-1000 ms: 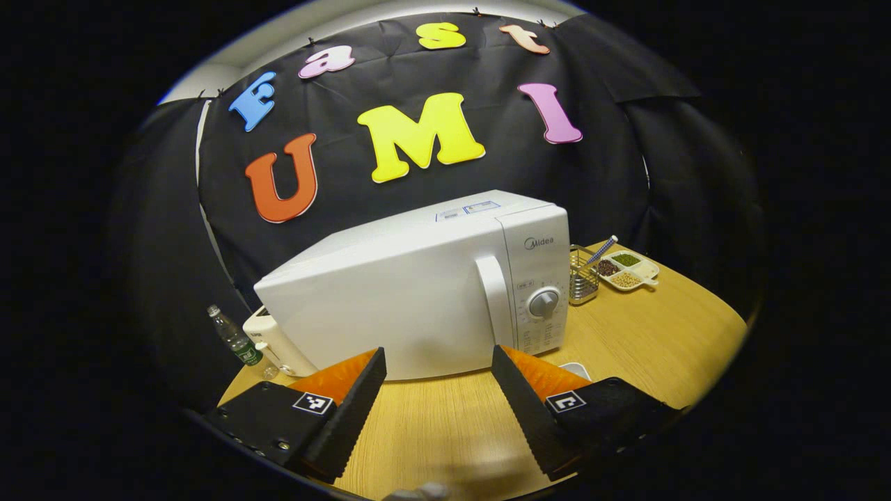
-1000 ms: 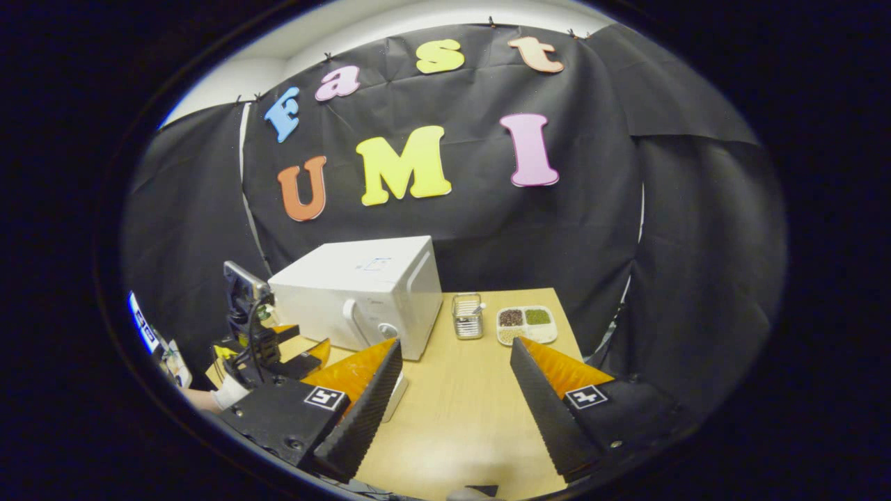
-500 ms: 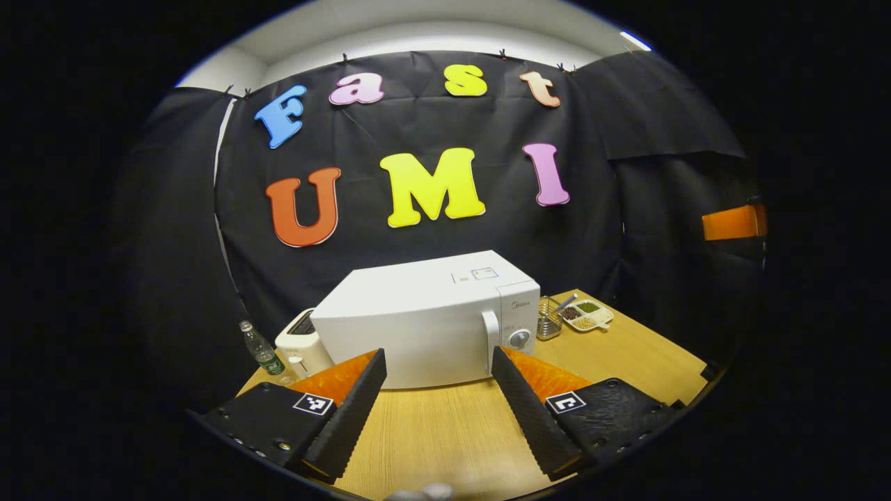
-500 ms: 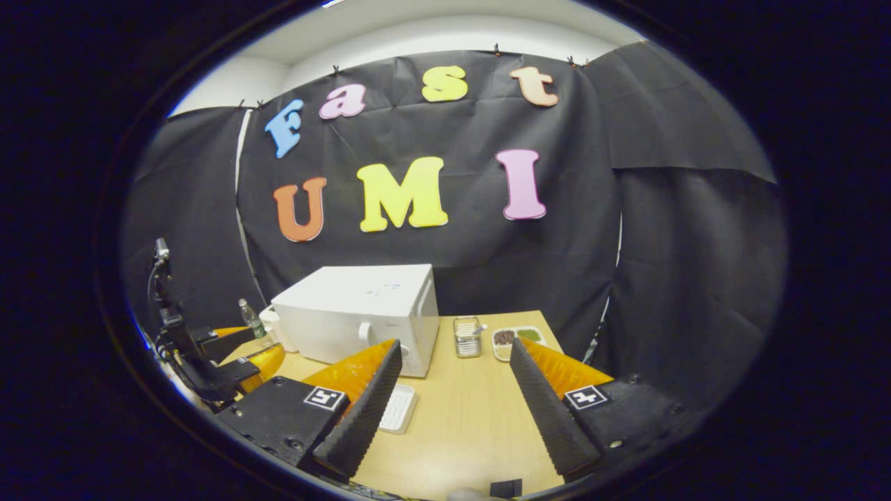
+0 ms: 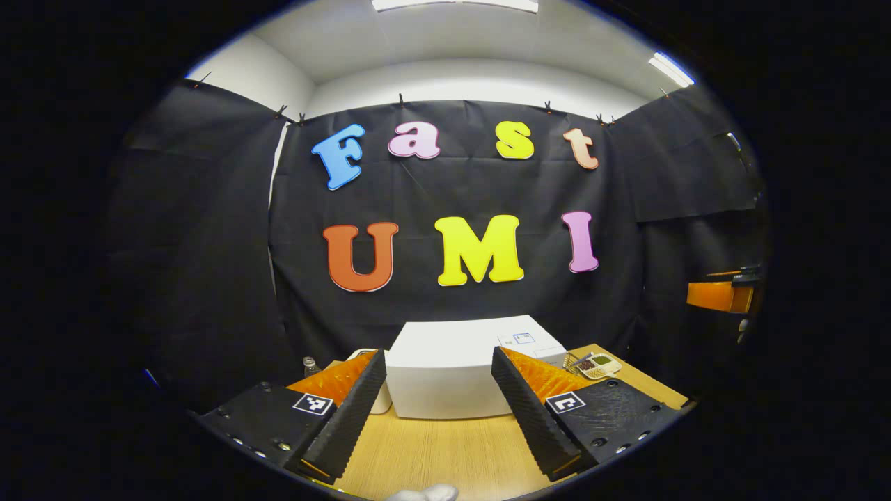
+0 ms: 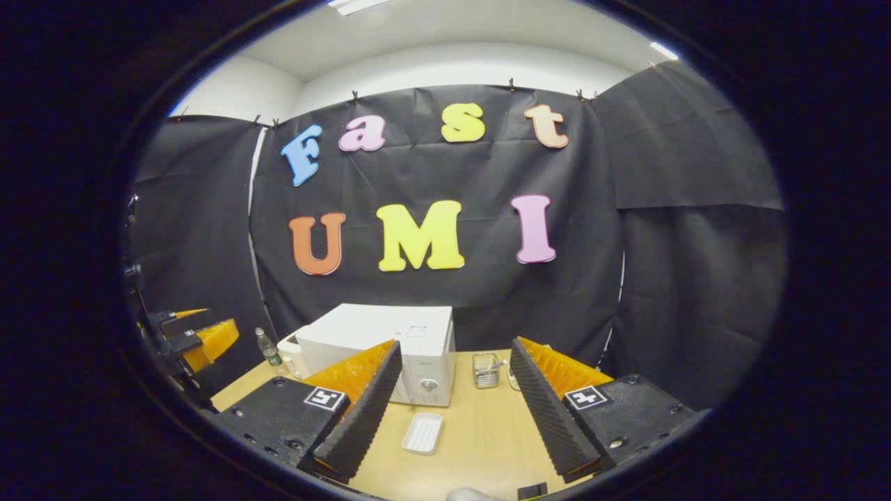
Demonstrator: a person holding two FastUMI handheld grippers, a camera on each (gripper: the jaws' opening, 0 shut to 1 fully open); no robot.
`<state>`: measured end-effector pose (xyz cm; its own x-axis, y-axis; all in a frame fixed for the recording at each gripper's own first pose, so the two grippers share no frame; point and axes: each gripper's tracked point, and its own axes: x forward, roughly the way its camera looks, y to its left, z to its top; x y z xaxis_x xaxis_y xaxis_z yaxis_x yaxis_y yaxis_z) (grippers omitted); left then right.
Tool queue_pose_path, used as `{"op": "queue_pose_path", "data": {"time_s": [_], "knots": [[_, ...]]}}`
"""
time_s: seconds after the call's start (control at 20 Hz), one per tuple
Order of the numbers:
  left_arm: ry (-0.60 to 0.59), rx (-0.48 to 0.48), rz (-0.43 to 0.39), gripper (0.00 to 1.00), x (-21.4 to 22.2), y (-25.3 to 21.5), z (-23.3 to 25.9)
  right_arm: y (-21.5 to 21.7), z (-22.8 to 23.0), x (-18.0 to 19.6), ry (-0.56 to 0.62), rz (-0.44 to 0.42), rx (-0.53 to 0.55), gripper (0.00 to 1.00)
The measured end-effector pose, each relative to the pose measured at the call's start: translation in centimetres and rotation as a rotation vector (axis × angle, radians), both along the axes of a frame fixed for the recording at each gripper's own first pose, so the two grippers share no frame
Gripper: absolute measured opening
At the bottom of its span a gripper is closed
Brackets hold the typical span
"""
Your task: Open the microwave oven with the left hand, put the food in, and close the microwave oven.
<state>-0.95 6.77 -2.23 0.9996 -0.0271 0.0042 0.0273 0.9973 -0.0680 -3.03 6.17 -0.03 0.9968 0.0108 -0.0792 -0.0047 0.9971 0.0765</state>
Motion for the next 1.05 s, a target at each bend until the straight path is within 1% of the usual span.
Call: {"op": "queue_pose_path", "data": {"time_s": [0.1, 0.3, 0.45, 0.6, 0.75, 1.05], "knots": [[-0.014, -0.022, 0.011, 0.95, -0.4, 0.4, 1.3, 0.9, 1.0, -0.1, -0.018, 0.007, -0.004, 0.99], [-0.044, -0.023, 0.0, 0.95, -0.5, 0.8, 3.0, 1.6, 2.3, 0.0, -0.04, 0.005, 0.003, 0.99], [-0.045, -0.033, -0.003, 0.95, -0.2, 0.8, 3.3, 1.9, 3.0, 0.1, -0.047, 0.005, -0.008, 0.99], [-0.051, -0.014, -0.003, 0.95, 0.0, 1.0, 3.5, 2.1, 3.3, 0.3, -0.049, 0.004, -0.017, 0.99], [-0.054, -0.018, -0.015, 0.95, 0.1, 0.8, 3.7, 2.3, 3.4, 0.5, -0.046, 0.008, -0.015, 1.0], [-0.053, -0.02, -0.012, 0.95, 0.5, 1.3, 3.9, 2.7, 3.6, 0.8, -0.046, 0.012, -0.011, 0.99]]}}
